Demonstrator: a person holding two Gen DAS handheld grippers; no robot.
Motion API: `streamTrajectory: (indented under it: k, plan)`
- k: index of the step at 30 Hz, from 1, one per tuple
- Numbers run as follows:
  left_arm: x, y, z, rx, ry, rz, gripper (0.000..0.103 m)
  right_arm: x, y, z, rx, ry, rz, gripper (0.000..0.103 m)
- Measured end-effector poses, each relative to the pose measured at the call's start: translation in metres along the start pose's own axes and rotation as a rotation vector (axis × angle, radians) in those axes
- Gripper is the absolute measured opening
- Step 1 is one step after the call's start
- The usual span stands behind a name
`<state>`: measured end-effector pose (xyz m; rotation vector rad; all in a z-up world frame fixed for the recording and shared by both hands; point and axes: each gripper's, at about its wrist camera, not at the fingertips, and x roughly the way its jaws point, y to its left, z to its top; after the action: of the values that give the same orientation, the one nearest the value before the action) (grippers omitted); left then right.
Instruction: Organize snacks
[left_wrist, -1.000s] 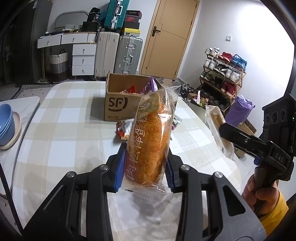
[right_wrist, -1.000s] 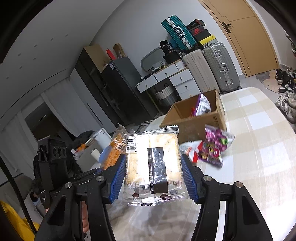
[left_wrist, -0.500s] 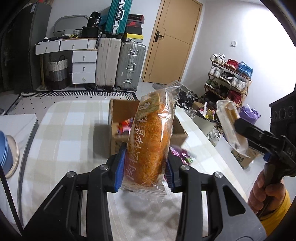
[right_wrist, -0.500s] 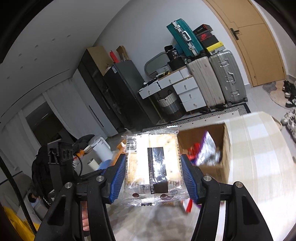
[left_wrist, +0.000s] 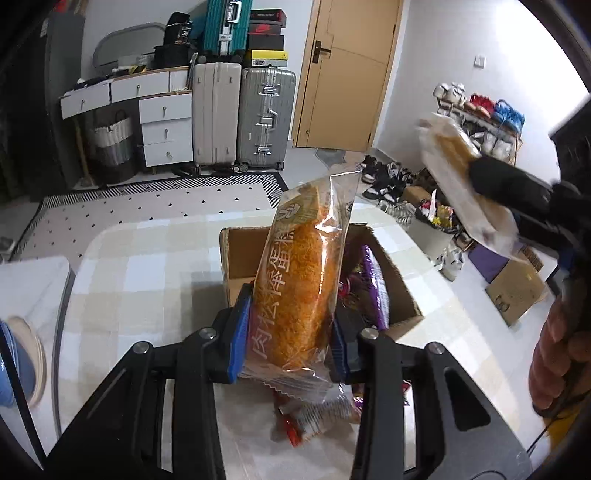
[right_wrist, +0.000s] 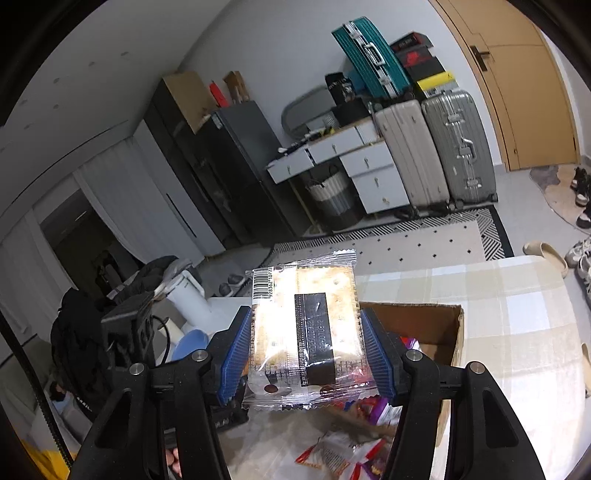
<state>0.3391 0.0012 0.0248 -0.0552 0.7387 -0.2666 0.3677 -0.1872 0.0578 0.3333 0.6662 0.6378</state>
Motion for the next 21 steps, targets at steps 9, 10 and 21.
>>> streamTrajectory:
  k: [9,10,21]
  plan:
    - [0.054,0.009,0.021,-0.022,0.064,-0.004,0.034,0.05,-0.026,0.006,0.032,0.089,-0.023,0.059]
    - [0.059,0.011,0.022,-0.023,0.066,-0.001,0.034,0.052,-0.028,0.004,0.035,0.091,-0.028,0.059]
    - [0.1,0.025,0.018,-0.03,0.114,-0.004,0.034,0.075,-0.042,-0.015,0.048,0.138,-0.078,0.059]
